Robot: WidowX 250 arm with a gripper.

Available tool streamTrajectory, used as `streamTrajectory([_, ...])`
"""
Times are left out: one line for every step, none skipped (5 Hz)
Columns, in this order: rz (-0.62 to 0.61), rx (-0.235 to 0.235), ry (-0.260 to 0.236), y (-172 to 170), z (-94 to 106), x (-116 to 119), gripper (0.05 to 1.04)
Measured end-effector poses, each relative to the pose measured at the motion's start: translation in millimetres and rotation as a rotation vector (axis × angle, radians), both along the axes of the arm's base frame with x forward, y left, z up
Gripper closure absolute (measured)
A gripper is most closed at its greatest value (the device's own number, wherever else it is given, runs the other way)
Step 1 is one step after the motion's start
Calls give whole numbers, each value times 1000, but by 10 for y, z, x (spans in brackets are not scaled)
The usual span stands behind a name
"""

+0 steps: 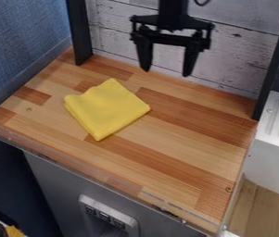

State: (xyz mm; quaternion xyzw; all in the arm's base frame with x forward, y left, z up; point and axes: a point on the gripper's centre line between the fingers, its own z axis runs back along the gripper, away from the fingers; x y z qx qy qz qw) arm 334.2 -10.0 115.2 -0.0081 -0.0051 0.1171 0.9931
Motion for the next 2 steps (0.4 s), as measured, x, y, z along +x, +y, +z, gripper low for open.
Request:
streamTrajectory([48,-1,-26,170,38,-69,85])
streamTrajectory([91,-1,-37,293,79,-118,85])
